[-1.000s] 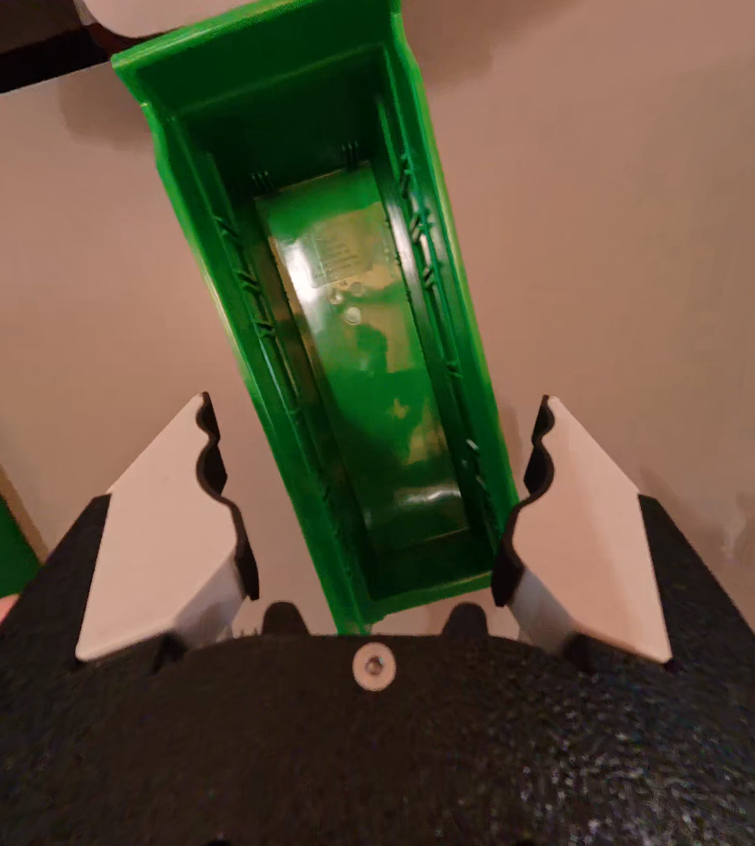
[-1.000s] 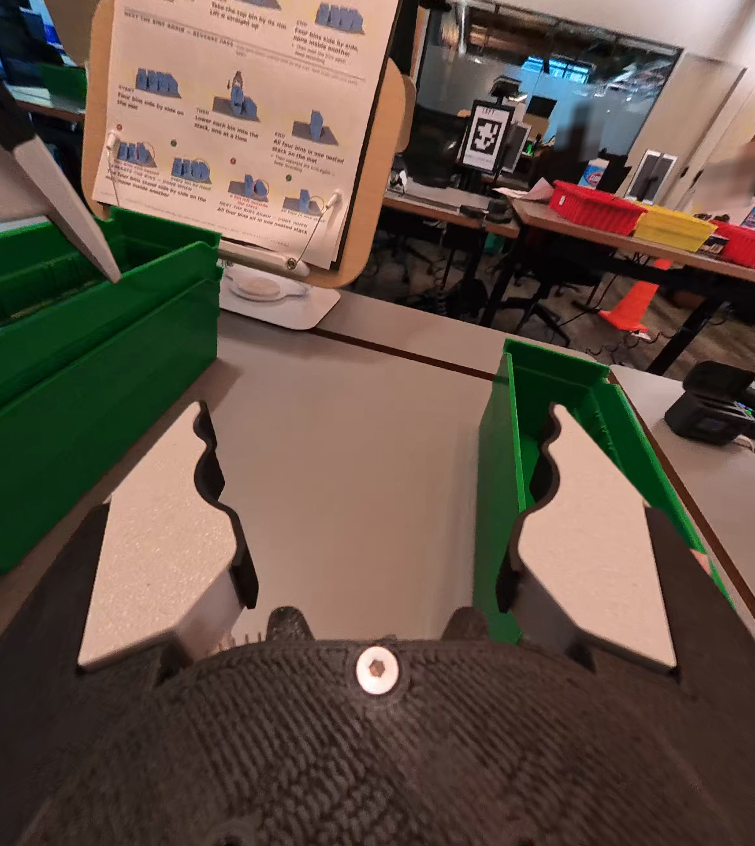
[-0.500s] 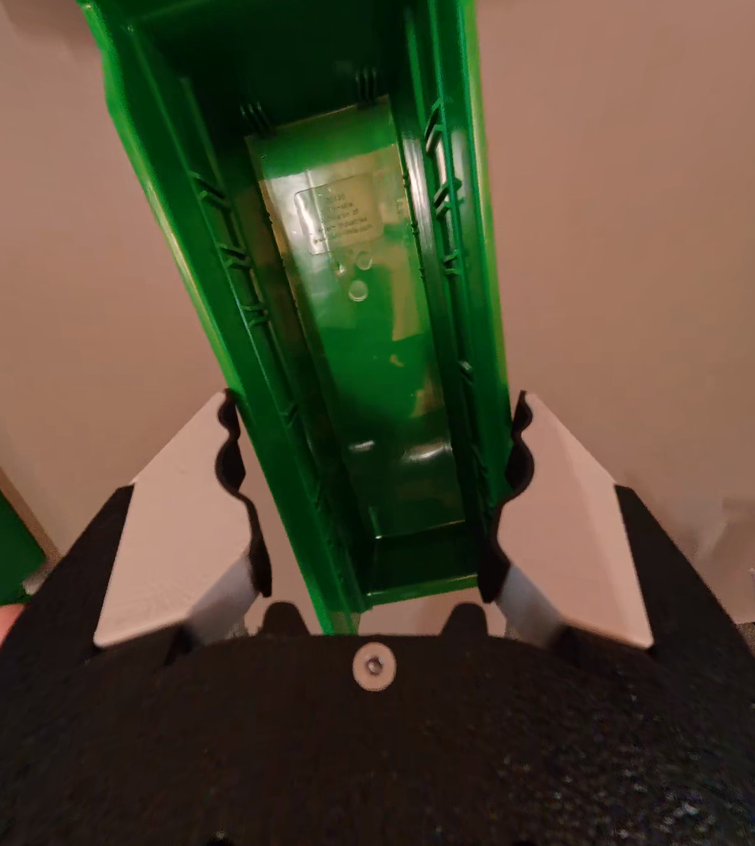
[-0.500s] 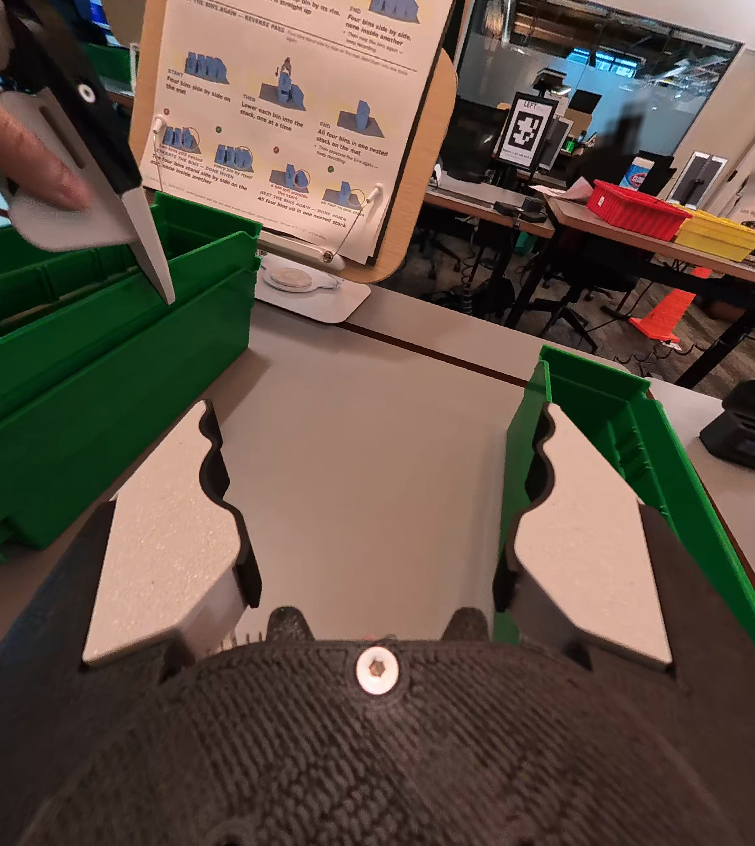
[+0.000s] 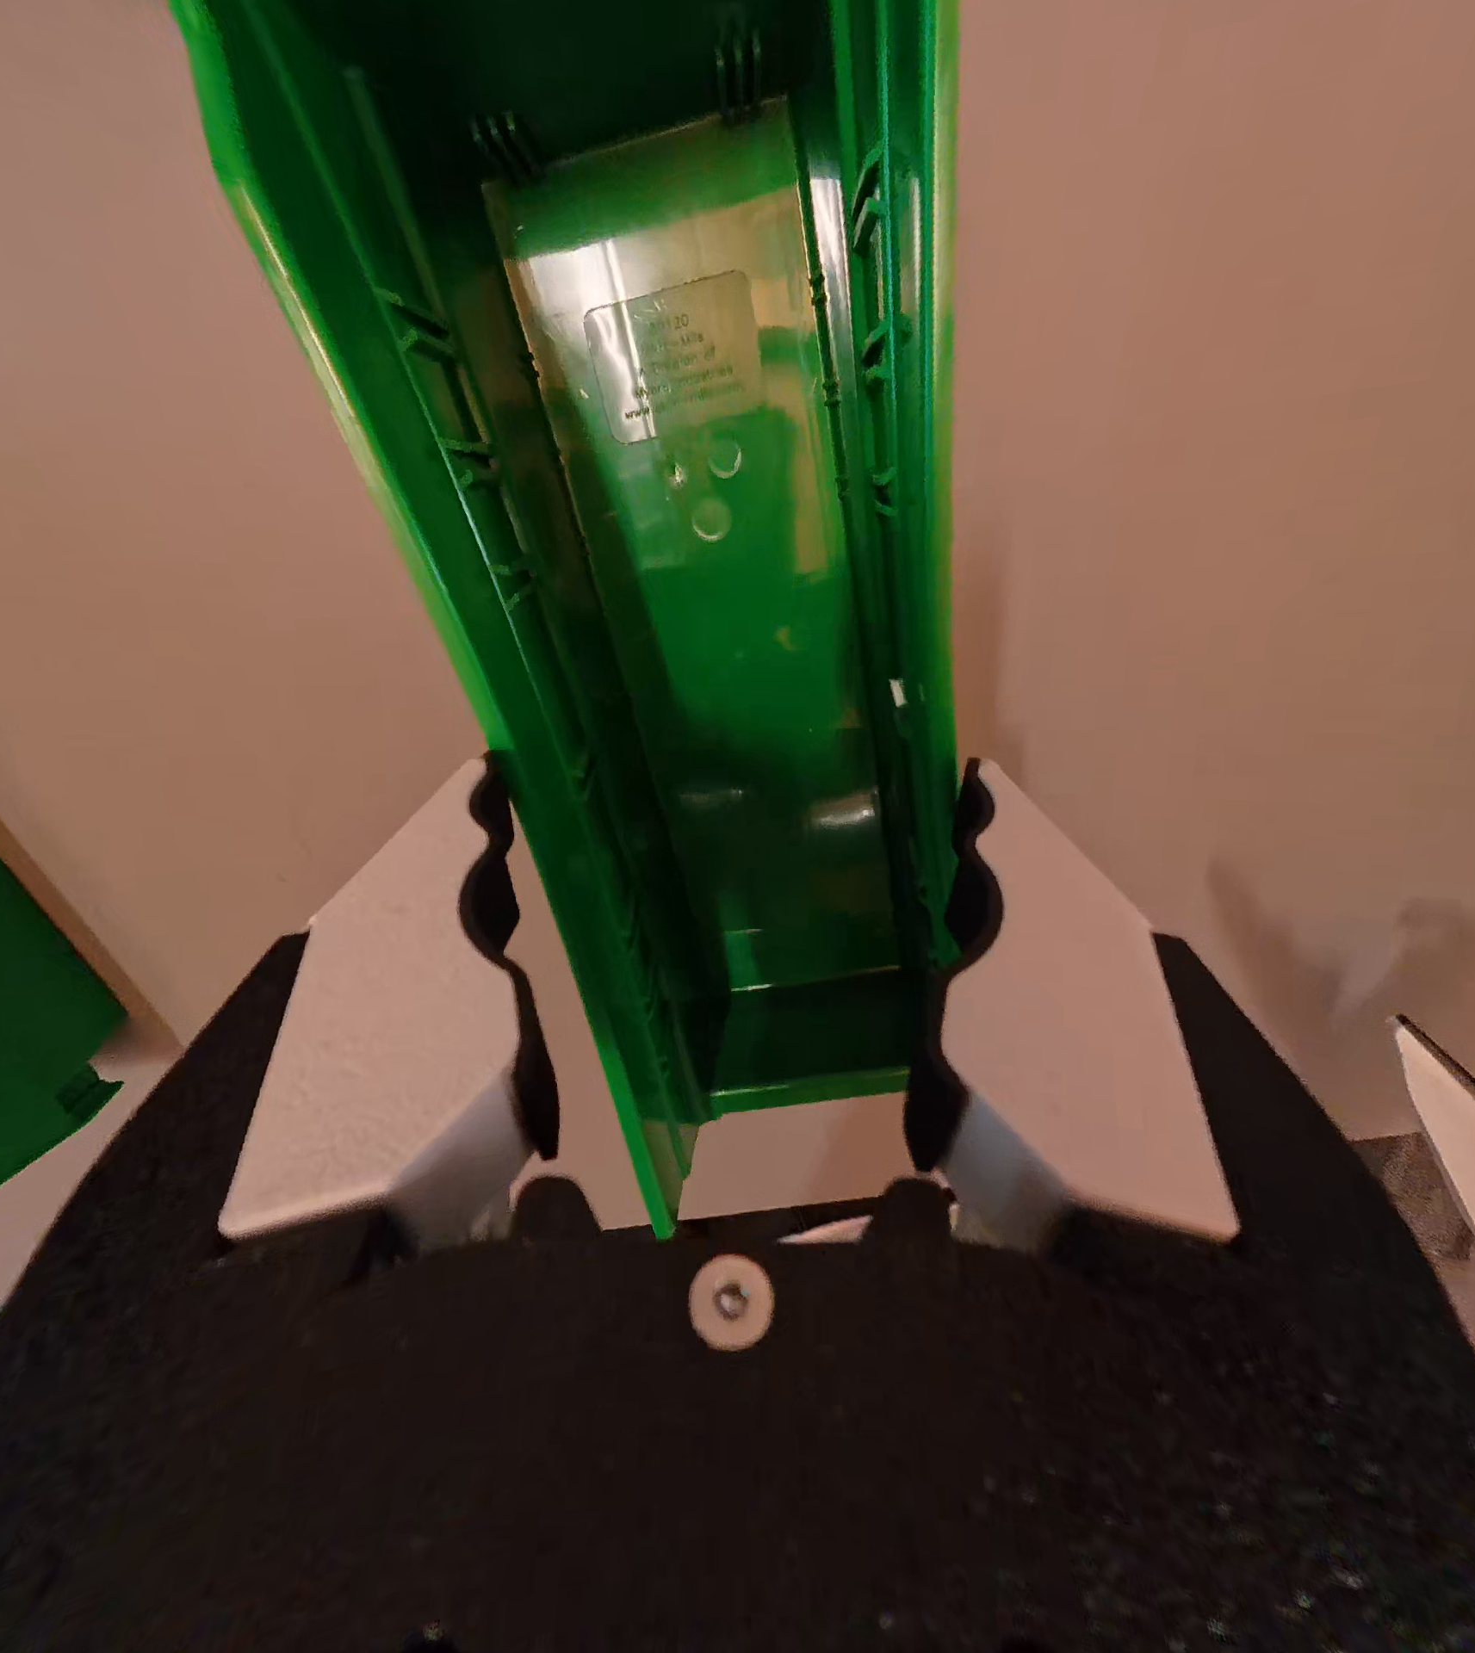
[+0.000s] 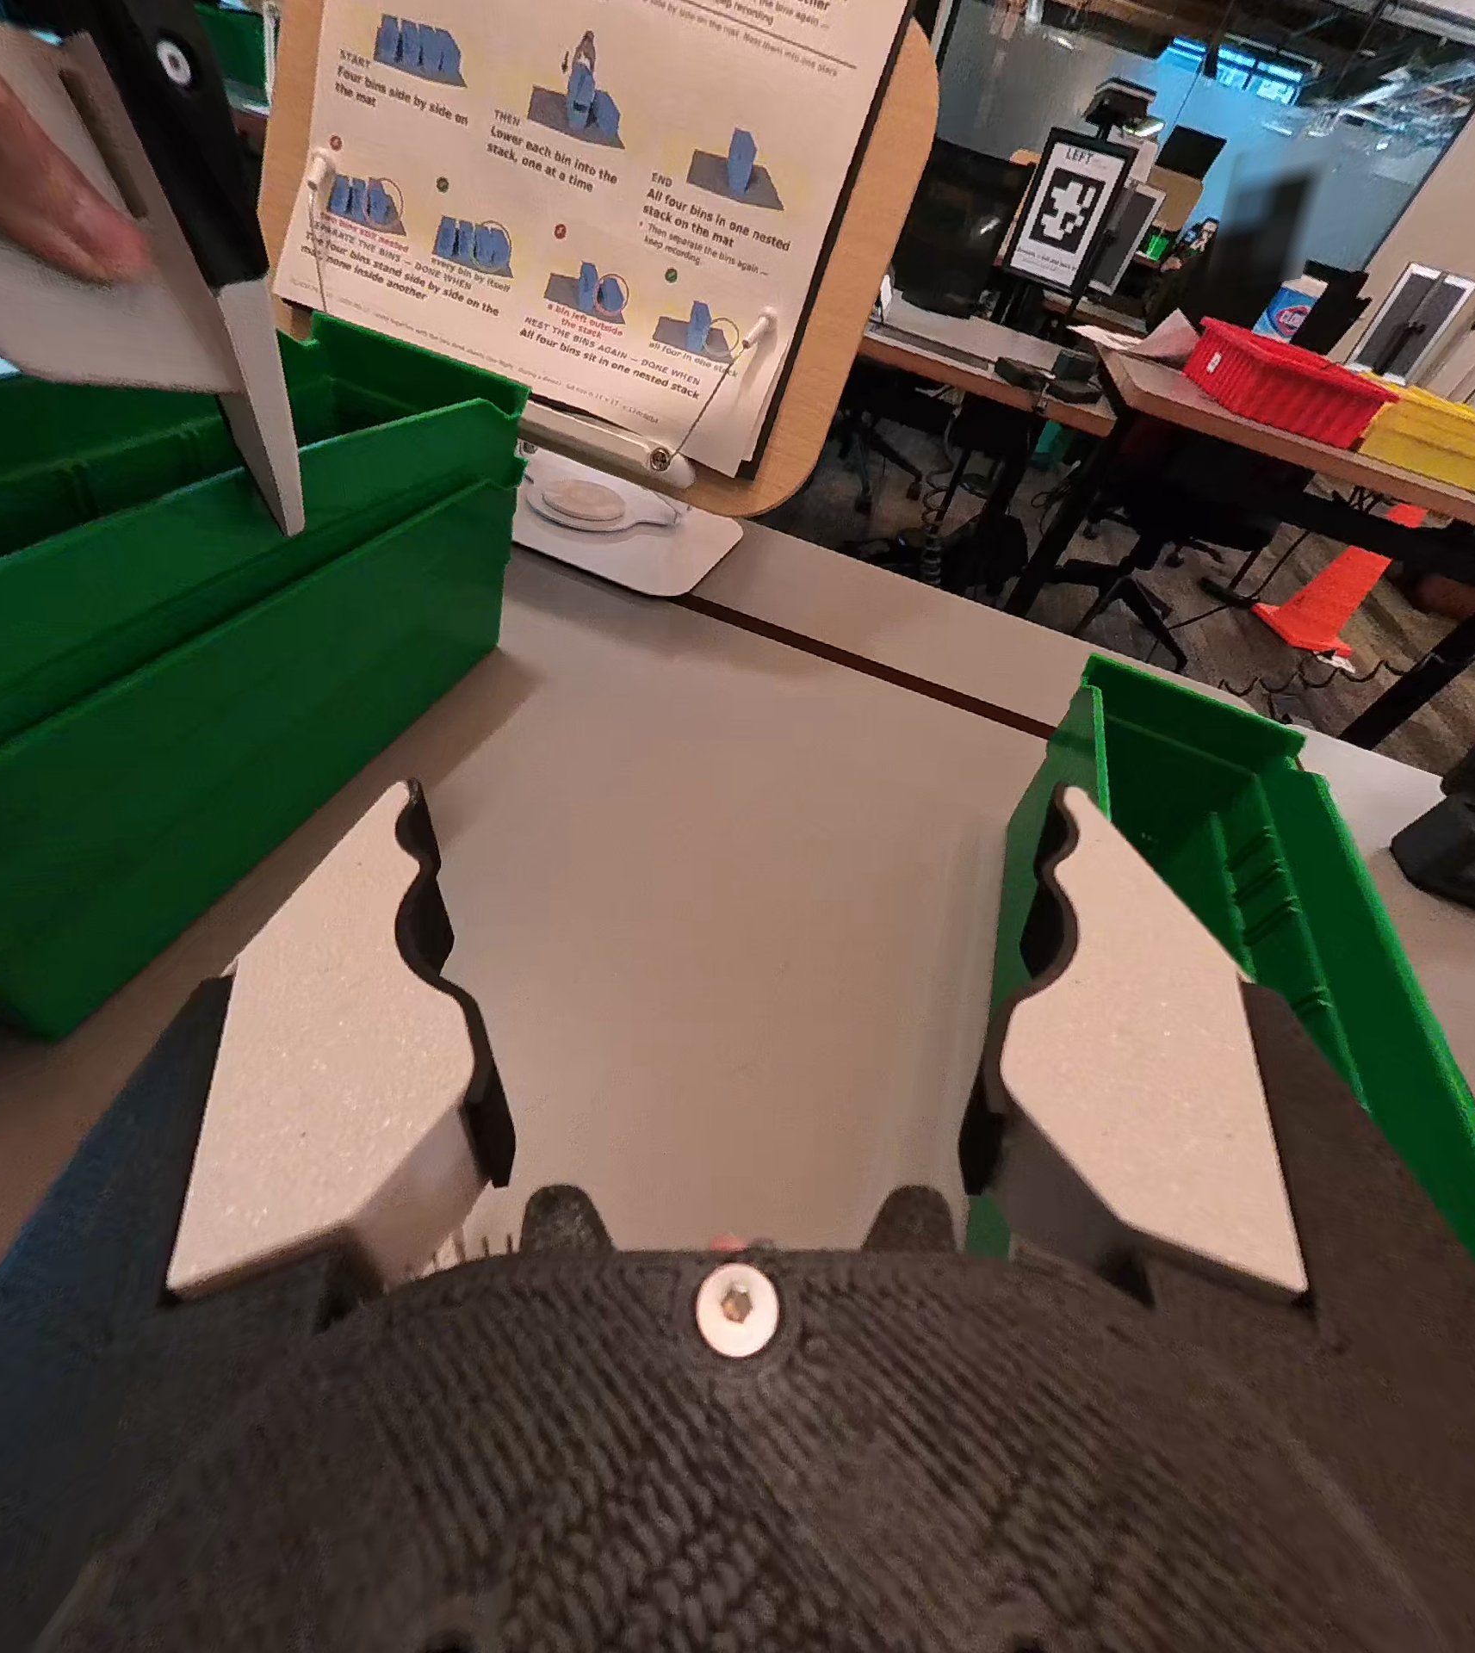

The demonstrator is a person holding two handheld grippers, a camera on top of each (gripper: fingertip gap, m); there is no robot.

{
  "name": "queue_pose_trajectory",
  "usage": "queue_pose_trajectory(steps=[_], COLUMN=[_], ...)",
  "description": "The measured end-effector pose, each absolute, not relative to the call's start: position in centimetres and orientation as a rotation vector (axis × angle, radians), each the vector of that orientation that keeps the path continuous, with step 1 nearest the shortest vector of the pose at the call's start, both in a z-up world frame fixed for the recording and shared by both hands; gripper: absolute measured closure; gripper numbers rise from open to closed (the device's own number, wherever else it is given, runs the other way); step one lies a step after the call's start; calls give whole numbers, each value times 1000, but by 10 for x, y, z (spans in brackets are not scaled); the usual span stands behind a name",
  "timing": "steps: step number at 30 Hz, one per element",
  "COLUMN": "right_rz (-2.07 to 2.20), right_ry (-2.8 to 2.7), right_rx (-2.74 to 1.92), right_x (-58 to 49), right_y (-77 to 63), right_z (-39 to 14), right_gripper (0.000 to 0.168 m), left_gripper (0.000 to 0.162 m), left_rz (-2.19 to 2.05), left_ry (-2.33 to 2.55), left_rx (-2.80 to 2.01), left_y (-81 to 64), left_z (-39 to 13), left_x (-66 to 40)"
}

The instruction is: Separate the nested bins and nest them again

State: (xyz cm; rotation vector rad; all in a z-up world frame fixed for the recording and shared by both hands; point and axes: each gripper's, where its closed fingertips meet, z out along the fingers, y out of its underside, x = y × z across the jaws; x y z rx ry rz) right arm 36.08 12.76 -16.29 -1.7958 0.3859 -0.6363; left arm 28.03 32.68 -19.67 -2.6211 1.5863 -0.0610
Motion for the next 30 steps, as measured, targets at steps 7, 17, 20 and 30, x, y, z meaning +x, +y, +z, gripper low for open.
queue_pose_trajectory(steps=[7,17,20,30], right_rz=[-619,-587,-587,-578], right_ry=[382,361,357,355], right_rx=[-1809,-1851,-1859,-1869], right_x=[360,356,355,355], right_y=[131,139,139,139], right_z=[-168,-178,-179,-181], right_gripper=[38,42,43,45], left_gripper=[66,67,68,60], left_rz=[-150,-71,-83,-63], left_ry=[1602,1596,1605,1564], left_rx=[-2693,-2701,-2728,-2682], left_y=[320,325,322,331], left_z=[-189,-177,-176,-196], left_x=[283,277,274,275])
